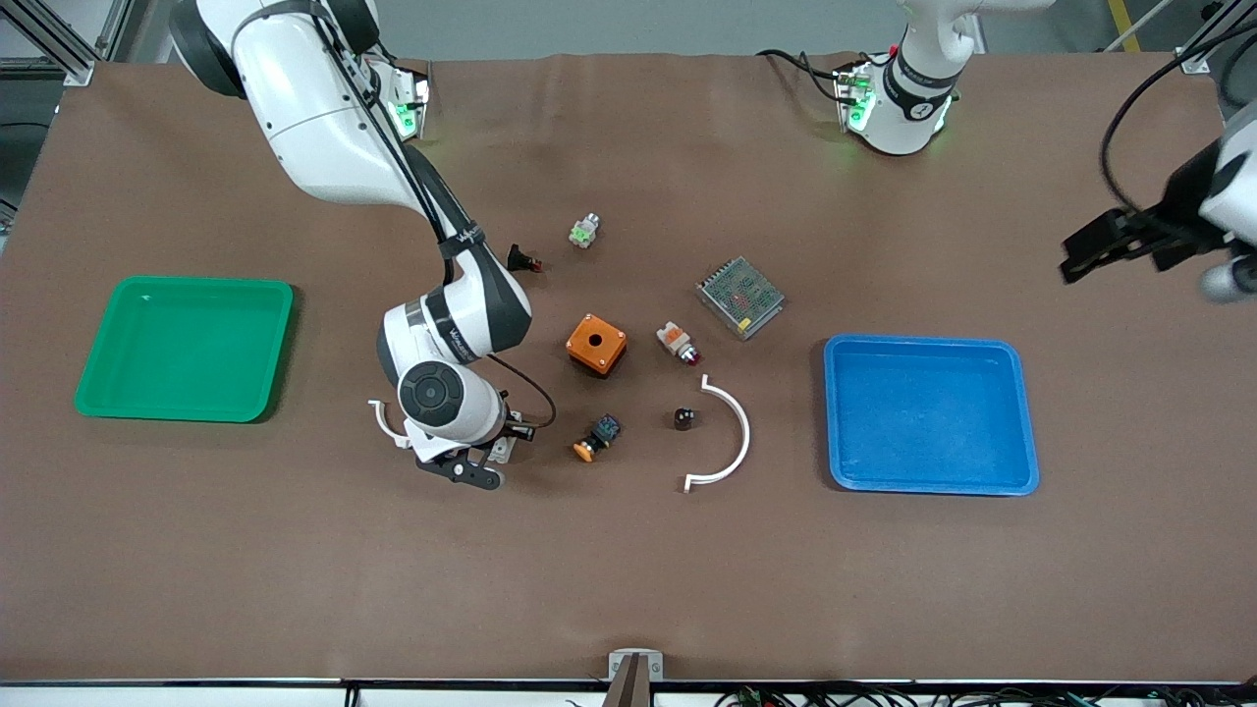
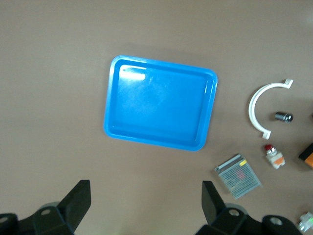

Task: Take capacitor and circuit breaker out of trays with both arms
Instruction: 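Lower the breaker beside the white bracket and open the right gripper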

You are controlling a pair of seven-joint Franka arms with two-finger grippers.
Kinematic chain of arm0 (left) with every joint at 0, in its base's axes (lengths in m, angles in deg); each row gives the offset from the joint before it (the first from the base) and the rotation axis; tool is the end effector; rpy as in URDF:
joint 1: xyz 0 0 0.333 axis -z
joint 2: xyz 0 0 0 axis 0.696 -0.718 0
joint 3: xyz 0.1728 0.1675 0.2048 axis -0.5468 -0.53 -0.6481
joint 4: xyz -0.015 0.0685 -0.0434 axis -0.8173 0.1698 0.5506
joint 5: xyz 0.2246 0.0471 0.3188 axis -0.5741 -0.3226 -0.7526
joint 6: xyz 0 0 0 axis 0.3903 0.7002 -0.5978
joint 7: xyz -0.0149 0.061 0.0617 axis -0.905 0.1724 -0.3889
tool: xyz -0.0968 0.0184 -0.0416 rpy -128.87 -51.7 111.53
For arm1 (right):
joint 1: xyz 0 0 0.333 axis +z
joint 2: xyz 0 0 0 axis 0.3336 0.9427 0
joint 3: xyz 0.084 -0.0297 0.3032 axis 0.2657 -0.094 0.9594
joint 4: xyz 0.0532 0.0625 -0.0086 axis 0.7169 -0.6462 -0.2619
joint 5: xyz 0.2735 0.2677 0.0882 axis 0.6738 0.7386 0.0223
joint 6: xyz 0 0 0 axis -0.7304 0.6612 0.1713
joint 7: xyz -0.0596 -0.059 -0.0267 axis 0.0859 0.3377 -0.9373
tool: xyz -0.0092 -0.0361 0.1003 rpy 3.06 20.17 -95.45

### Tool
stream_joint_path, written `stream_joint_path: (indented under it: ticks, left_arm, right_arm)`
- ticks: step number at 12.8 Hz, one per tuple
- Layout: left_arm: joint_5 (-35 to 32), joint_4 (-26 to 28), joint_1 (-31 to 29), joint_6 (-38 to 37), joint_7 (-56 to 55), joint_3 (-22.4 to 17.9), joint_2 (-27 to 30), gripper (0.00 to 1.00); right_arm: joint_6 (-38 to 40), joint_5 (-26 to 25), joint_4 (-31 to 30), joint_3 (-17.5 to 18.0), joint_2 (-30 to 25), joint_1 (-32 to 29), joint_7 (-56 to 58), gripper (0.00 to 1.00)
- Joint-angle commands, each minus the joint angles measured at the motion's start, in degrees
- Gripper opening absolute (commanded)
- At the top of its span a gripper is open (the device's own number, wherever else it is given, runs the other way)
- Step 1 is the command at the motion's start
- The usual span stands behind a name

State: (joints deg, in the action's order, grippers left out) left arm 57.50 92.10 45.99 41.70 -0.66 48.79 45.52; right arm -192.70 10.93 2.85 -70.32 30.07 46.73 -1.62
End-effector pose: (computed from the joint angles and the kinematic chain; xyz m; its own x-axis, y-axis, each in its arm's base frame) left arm 0.5614 -0.0407 0.6653 0.9958 0.0914 -0.0027 0.0914 -0.9958 -0.0068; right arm 0.6471 0.3155 0.2154 0.9502 -0.2858 -0.1247 -0.2839 -0.9583 0.0331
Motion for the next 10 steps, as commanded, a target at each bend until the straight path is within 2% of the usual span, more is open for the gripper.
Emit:
stream_joint_path:
  ticks: [1, 6, 9, 10]
  left_arm:
    - [-0.7, 3.8, -0.3, -0.5, 2.3, 0.5, 3.3, 1.0]
    - [-2.1, 13.8, 0.0, 4.9, 2.5, 0.3, 10.1, 1.0]
    - [-3.7, 14.2, 1.7, 4.7, 2.4, 0.6, 10.8, 1.0]
    - [-3.6, 14.1, 2.0, 4.7, 2.3, 0.6, 10.7, 1.0]
  right_arm:
    - [1.2, 0.2, 0.9, 0.1, 0.8, 0.3, 0.8, 0.99]
    - [1.4, 0.5, 1.1, 0.0, -0.8, -0.2, 0.4, 1.0]
    - [5.8, 0.3, 1.8, -0.6, -5.9, -0.6, 0.5, 1.0]
    - [7.8, 0.2, 4.0, -1.8, -7.9, -1.1, 0.9, 1.0]
